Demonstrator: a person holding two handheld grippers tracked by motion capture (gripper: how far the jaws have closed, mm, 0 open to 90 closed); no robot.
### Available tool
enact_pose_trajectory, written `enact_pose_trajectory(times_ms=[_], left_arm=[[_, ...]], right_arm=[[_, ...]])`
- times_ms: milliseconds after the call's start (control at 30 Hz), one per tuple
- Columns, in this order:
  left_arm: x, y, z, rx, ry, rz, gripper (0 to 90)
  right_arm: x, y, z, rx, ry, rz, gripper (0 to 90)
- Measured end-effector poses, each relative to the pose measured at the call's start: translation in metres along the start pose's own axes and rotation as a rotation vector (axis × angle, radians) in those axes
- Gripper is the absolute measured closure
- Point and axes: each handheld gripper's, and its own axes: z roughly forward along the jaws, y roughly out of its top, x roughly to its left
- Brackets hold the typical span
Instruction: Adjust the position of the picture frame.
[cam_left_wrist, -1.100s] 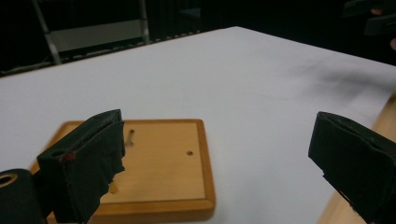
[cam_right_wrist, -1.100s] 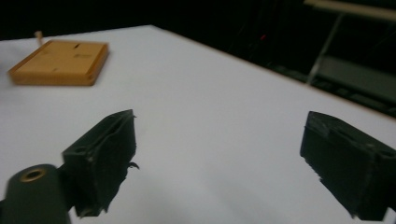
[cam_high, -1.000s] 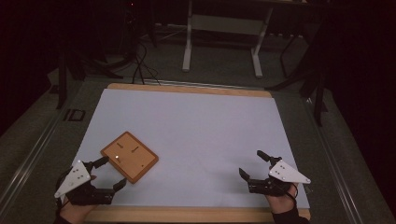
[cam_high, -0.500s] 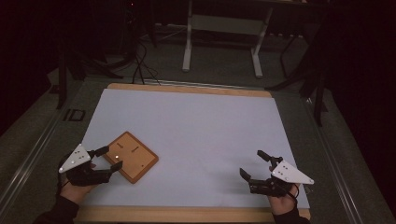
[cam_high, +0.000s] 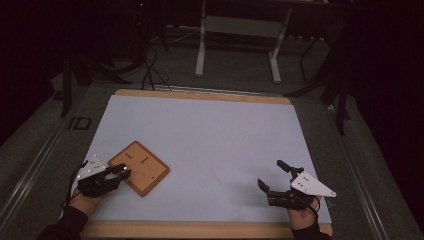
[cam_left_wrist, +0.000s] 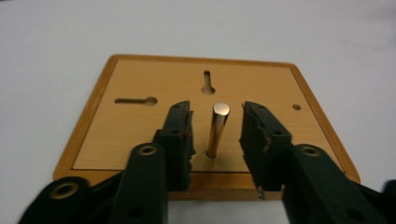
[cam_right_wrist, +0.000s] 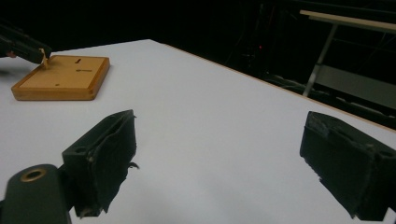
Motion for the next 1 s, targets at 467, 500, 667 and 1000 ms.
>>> enact_pose_trajectory(times_ms=[467, 500, 667, 1000], left_arm=[[-0.002, -0.004, 0.007, 0.041, 0.019, -0.002, 84.7], [-0.003, -0.004, 0.007, 0.039, 0.025, -0.002, 85.0], [-0.005, -0.003, 0.007, 0.029, 0.035, -0.002, 85.3], [-0.008, 0.009, 0.006, -0.010, 0.029, 0.018, 85.8]], right_arm=[[-0.001, -0.002, 0.003, 0.022, 0.019, 0.019, 10.4], [-0.001, -0.002, 0.003, 0.023, 0.020, 0.019, 10.4], [-0.002, -0.002, 0.003, 0.024, 0.021, 0.021, 10.4], [-0.004, -0.004, 0.004, 0.028, 0.029, 0.040, 10.5]])
